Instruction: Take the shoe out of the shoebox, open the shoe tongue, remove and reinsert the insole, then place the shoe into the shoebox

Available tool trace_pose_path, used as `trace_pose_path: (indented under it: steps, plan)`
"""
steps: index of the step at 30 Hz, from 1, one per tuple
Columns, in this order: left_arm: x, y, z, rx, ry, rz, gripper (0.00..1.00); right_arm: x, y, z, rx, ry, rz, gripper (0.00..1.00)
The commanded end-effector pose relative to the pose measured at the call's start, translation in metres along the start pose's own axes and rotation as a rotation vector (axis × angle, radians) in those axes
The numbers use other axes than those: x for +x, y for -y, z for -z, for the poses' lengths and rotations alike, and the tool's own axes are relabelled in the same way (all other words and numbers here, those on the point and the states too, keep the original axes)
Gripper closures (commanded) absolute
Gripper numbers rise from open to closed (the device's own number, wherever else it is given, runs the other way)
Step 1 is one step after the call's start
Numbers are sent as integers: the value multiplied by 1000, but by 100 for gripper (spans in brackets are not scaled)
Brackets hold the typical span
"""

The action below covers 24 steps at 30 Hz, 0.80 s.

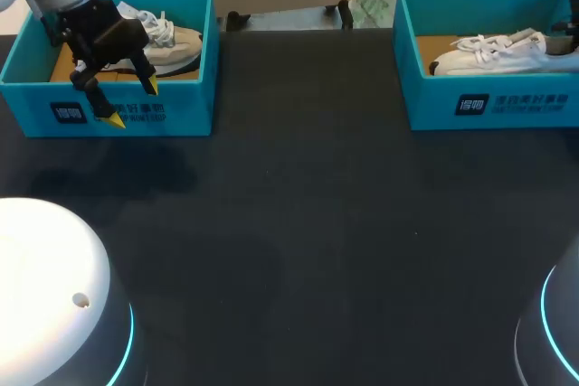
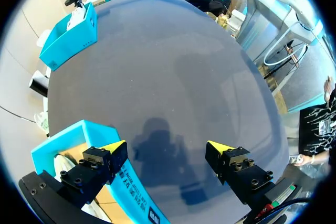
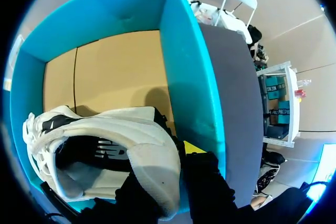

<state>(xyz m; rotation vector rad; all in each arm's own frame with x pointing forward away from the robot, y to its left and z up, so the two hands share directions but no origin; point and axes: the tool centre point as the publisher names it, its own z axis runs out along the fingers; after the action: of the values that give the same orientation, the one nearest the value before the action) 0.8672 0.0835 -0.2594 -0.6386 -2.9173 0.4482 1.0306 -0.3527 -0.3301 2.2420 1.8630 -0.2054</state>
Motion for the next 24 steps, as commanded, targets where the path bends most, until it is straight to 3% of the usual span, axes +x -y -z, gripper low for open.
trace_pose_path:
  steps: [1,24]
  plan:
    - [0,0,0,-2,-1,-1,0,5,2,2,-3,-5,-1,100]
    - [0,0,0,-2,-1,-1,0,25,7,-30,21,-10,14,100]
